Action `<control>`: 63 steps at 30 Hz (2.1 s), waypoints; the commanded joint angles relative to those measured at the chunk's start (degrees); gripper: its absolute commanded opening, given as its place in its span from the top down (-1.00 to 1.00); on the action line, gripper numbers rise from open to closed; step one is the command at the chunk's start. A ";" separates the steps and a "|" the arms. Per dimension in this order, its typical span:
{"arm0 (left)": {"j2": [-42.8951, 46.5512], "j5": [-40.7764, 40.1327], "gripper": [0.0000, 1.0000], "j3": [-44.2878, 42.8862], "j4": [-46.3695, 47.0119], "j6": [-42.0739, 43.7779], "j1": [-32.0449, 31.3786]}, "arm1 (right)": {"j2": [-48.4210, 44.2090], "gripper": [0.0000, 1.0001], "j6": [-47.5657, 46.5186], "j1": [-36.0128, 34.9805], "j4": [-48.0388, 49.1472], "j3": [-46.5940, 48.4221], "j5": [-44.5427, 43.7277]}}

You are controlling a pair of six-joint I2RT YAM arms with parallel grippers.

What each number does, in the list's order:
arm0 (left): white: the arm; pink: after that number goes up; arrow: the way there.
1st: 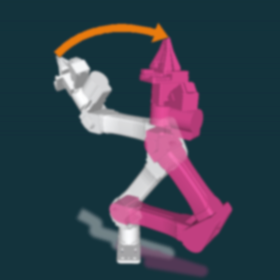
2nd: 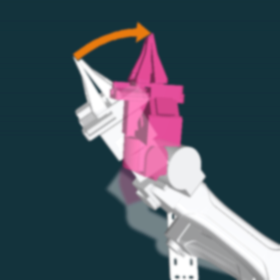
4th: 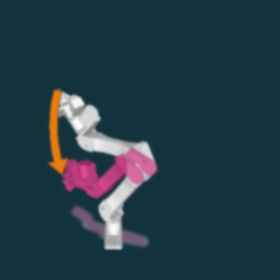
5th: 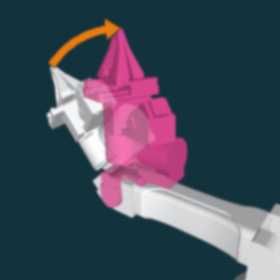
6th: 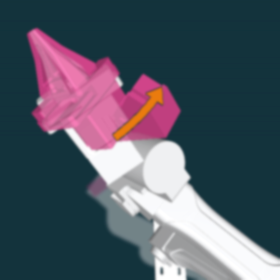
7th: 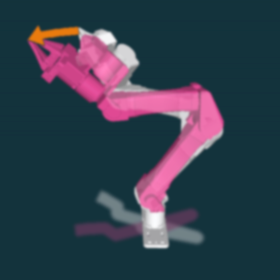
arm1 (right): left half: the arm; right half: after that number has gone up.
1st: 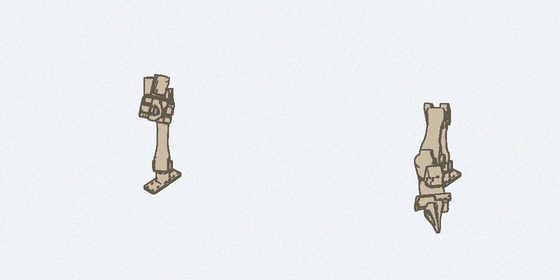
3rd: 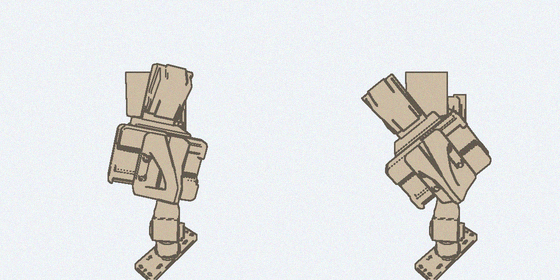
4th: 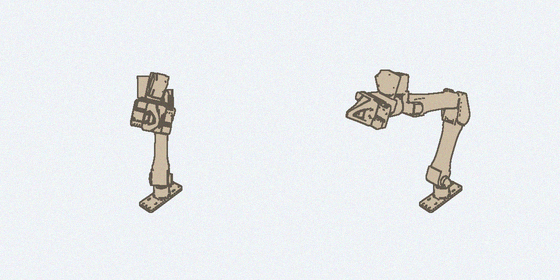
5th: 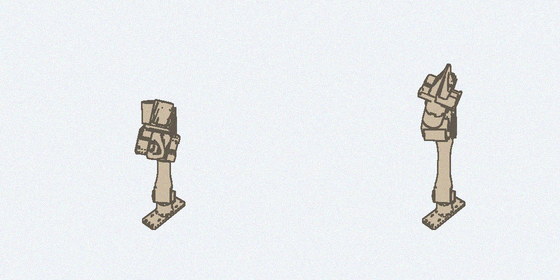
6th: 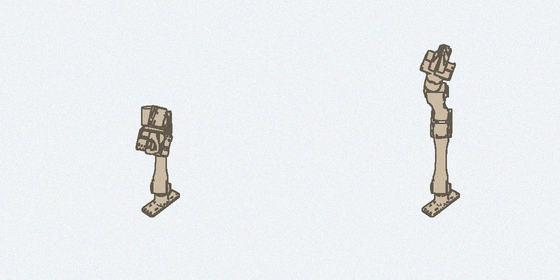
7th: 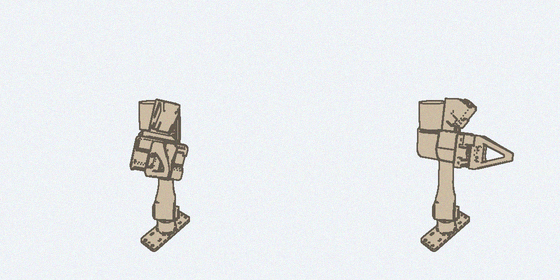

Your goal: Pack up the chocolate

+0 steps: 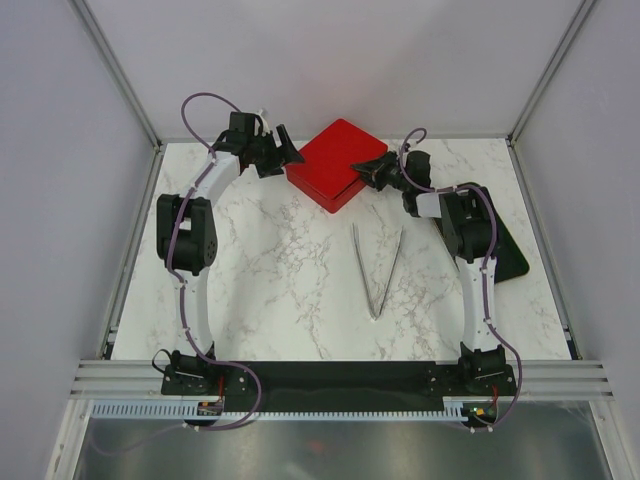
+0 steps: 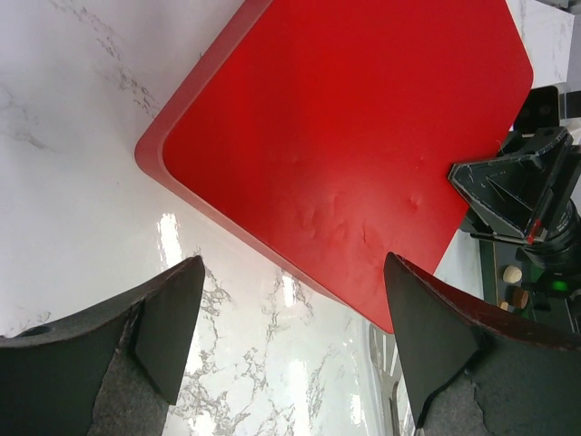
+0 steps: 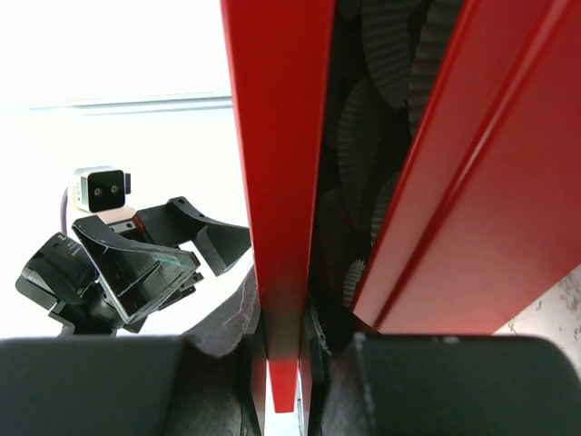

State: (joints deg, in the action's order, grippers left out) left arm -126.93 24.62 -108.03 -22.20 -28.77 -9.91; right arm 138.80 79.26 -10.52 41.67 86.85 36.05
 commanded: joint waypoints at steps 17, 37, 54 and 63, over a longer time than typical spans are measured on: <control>-0.07 0.69 -0.76 -1.40 1.10 -0.14 0.33 | -6.17 0.59 -1.83 2.17 1.04 -4.76 -0.11; 0.37 0.08 -0.77 -0.96 0.93 0.12 0.33 | -10.65 0.35 -3.23 7.00 -0.26 -11.96 -0.63; -6.04 -0.19 -0.75 -7.90 1.10 0.74 0.42 | -15.94 -0.08 -10.01 7.63 -9.85 -11.80 -7.31; -9.73 1.57 -0.69 -10.80 2.24 0.47 0.33 | -9.61 -0.08 -11.32 6.57 -13.62 -3.37 -8.81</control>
State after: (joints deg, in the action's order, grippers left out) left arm -135.61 24.64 -116.09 -22.15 -28.75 -9.82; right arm 126.65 69.36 -3.46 30.00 79.40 28.56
